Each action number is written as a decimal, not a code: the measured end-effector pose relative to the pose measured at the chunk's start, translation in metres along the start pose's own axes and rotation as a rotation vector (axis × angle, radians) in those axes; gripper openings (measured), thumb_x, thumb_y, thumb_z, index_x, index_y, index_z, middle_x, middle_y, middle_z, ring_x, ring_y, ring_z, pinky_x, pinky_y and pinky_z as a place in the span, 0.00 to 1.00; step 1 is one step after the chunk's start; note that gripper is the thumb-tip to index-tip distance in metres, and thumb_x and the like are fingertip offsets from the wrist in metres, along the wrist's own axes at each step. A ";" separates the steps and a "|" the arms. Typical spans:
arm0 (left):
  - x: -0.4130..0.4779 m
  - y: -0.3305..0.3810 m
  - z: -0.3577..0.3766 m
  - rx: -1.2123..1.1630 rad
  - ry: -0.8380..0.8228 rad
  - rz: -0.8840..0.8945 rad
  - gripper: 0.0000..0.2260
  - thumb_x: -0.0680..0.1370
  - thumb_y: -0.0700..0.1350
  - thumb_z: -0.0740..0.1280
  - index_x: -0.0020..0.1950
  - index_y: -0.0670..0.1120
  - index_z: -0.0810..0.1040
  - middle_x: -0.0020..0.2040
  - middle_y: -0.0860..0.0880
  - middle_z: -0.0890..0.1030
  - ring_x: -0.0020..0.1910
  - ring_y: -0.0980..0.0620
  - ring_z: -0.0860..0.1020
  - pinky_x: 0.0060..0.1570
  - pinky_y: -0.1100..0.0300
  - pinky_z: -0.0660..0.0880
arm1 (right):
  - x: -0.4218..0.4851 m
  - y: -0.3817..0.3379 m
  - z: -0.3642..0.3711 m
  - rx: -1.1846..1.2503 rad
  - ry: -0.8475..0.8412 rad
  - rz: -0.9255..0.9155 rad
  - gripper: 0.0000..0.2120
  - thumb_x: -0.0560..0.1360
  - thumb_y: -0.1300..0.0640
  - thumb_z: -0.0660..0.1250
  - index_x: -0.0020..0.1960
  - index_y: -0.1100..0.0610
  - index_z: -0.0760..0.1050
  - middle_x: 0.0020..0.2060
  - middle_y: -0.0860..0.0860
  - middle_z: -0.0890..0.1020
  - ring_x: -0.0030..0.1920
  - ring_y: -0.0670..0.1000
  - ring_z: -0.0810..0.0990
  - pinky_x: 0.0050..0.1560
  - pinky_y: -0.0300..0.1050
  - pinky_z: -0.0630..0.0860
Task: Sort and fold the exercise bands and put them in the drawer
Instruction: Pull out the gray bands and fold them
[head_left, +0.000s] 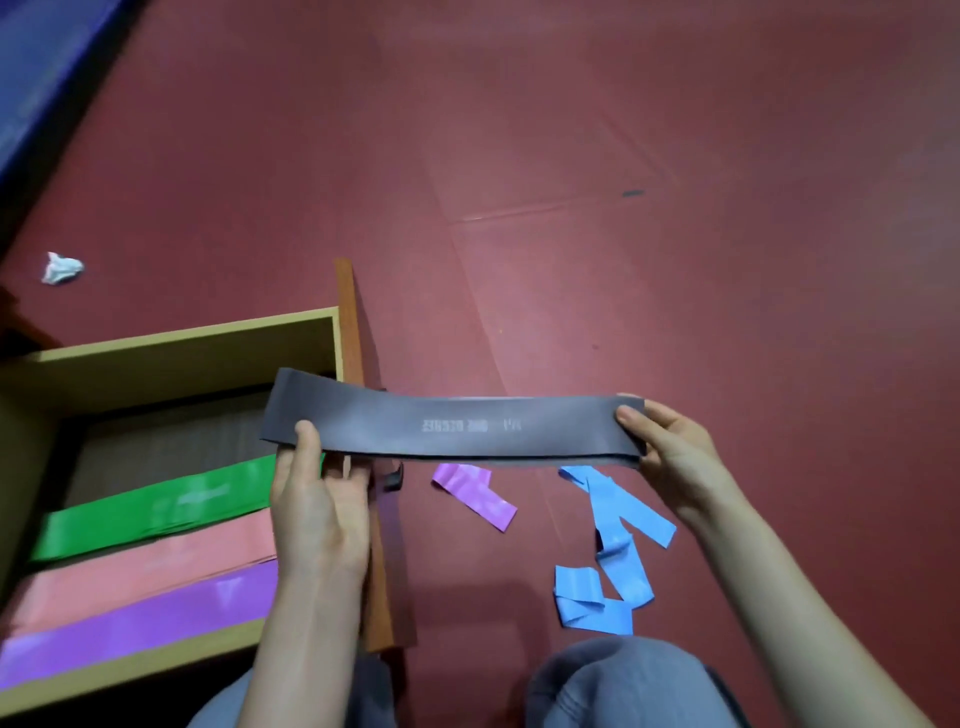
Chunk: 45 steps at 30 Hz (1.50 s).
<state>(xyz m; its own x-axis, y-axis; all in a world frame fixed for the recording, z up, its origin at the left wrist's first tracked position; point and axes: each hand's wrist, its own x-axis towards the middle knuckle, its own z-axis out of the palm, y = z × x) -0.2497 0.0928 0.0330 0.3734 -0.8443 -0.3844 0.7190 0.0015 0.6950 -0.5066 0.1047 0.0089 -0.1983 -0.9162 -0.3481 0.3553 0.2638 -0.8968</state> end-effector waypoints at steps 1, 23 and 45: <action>0.003 0.011 -0.009 -0.020 0.028 -0.007 0.08 0.80 0.43 0.56 0.47 0.50 0.74 0.33 0.57 0.83 0.39 0.60 0.80 0.40 0.62 0.80 | 0.002 0.002 0.010 -0.040 0.000 -0.002 0.05 0.70 0.66 0.65 0.42 0.58 0.77 0.28 0.47 0.84 0.30 0.43 0.81 0.31 0.35 0.78; 0.157 0.124 -0.152 0.049 0.563 -0.115 0.07 0.79 0.36 0.56 0.54 0.41 0.72 0.48 0.47 0.77 0.46 0.52 0.76 0.62 0.54 0.68 | 0.041 0.050 0.260 -0.739 -0.172 -0.186 0.04 0.71 0.62 0.68 0.46 0.61 0.77 0.35 0.51 0.78 0.36 0.49 0.77 0.28 0.35 0.76; 0.250 0.130 -0.249 0.887 0.602 -0.182 0.25 0.75 0.51 0.64 0.63 0.34 0.71 0.66 0.34 0.71 0.65 0.35 0.69 0.67 0.46 0.66 | 0.137 0.173 0.318 -0.945 -0.025 0.077 0.12 0.70 0.58 0.71 0.51 0.63 0.79 0.49 0.60 0.82 0.48 0.55 0.79 0.46 0.44 0.74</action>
<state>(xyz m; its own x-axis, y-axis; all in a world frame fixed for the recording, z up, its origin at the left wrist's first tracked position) 0.0830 0.0157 -0.1240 0.7039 -0.3915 -0.5926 0.2035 -0.6882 0.6964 -0.1821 -0.0708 -0.1069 -0.1821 -0.8892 -0.4196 -0.5223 0.4490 -0.7249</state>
